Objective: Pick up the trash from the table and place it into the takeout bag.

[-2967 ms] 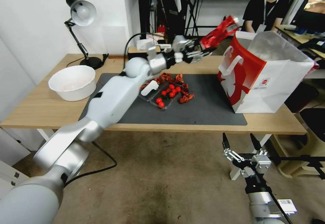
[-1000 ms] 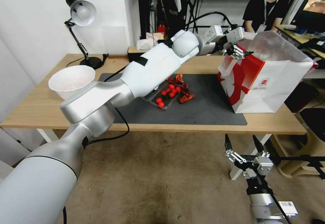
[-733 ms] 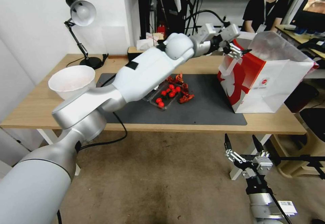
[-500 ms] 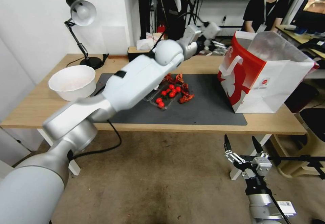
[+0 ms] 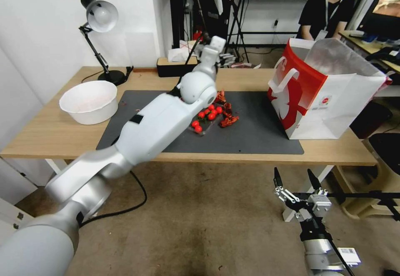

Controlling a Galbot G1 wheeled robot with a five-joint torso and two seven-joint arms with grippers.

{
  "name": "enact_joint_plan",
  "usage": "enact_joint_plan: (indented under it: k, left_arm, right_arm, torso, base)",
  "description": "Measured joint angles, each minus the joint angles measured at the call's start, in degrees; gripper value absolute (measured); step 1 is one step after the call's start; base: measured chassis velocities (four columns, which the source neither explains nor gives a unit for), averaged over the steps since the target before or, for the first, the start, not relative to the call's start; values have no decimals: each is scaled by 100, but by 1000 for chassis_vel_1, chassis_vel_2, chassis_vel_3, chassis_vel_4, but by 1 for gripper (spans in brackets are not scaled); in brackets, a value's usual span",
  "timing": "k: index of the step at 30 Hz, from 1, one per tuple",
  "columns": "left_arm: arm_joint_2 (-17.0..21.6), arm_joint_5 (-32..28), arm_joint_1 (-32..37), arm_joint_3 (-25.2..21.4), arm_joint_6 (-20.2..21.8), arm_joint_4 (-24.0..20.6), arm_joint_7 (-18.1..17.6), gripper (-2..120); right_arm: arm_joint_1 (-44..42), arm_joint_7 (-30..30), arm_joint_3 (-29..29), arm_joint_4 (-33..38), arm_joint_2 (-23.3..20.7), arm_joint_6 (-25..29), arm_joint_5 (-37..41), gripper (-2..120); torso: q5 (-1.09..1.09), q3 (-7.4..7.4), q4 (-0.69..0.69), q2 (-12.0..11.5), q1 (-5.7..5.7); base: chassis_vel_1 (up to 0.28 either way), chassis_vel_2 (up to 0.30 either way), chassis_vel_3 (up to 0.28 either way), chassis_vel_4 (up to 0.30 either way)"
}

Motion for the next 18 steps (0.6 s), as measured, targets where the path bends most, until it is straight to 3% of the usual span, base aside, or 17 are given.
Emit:
enact_joint_plan:
  k: [2,5,10,13,18]
  left_arm:
    - [166,92,353,-218,37,-326,-406,100]
    - [459,237,776,-430,35,-676,-480,100]
    - [932,383,1553,-969,66,-1234,-469,100]
    - [1310,665,2411,-1536,36,-1715,-277,100]
    - [1403,820,2838,-1855,-8,-1880,-249,100]
  right_arm:
    - [0,0,0,7,-7,-2,-1,100]
    - [-8,0,-8,16,-13,-3,-3,100]
    - [-27,-4,-19,46,0,-4,-13,100]
    - [-22,-6,-12,107,-41,-8,-25,100]
    - [-3,-2,-5,130,-91,-30,-22,100]
  torso:
    - [0,0,2,0,0]
    - [0,0,1,0,0]
    - [-2,0,2,0,0]
    - [-2,0,4,0,-1]
    - [-1,0,0,0,0]
  base:
    - [0,0,0,0]
    - [0,0,0,0]
    - [0,0,0,0]
    - [0,0,0,0]
    - [0,0,0,0]
